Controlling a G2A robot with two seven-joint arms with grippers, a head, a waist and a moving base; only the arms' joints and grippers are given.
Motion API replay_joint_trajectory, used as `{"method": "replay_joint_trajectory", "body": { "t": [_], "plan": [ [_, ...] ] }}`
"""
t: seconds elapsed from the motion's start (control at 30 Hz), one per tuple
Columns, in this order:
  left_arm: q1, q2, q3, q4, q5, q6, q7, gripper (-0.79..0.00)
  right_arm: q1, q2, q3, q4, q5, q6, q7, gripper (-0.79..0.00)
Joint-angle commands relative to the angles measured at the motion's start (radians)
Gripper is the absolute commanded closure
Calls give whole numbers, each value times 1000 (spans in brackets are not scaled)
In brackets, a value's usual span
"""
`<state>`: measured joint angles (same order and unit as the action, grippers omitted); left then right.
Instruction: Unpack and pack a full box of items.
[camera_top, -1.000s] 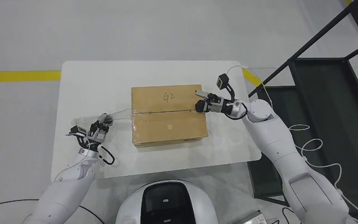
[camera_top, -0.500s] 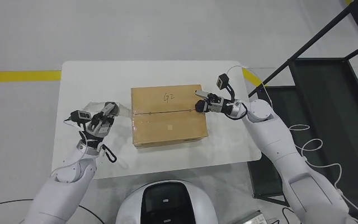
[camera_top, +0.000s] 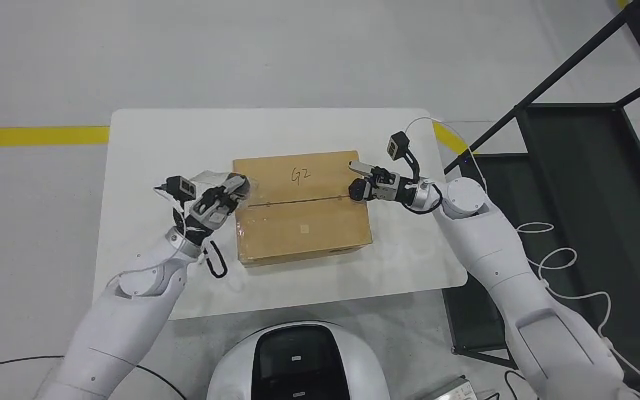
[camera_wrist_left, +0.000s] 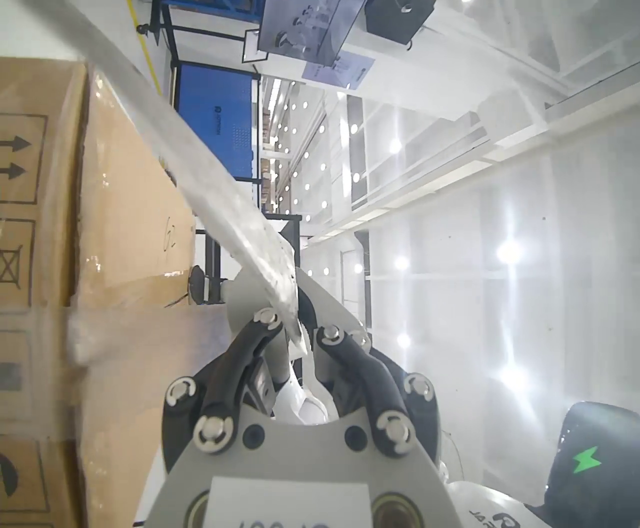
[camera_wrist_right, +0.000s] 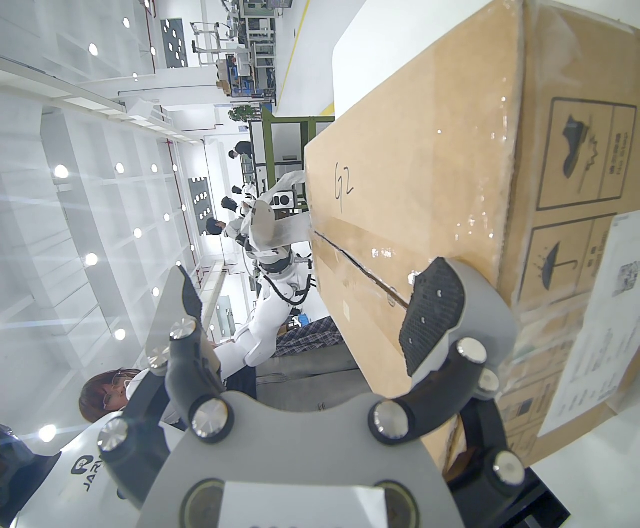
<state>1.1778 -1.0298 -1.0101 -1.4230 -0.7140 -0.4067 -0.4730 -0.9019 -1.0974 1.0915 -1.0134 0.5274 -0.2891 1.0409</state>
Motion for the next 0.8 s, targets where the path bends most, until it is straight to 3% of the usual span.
{"method": "replay_joint_trajectory", "body": {
  "t": [0.0, 0.27, 0.77],
  "plan": [
    [-19, -7, 17, 10, 42, 14, 1, 0, 0, 0, 0, 0, 0, 0, 0, -785],
    [-81, -33, 82, 35, 283, 67, 72, 0, 0, 0, 0, 0, 0, 0, 0, -785],
    [-119, -77, 154, 59, 608, 61, 213, 0, 0, 0, 0, 0, 0, 0, 0, -785]
  ]
}}
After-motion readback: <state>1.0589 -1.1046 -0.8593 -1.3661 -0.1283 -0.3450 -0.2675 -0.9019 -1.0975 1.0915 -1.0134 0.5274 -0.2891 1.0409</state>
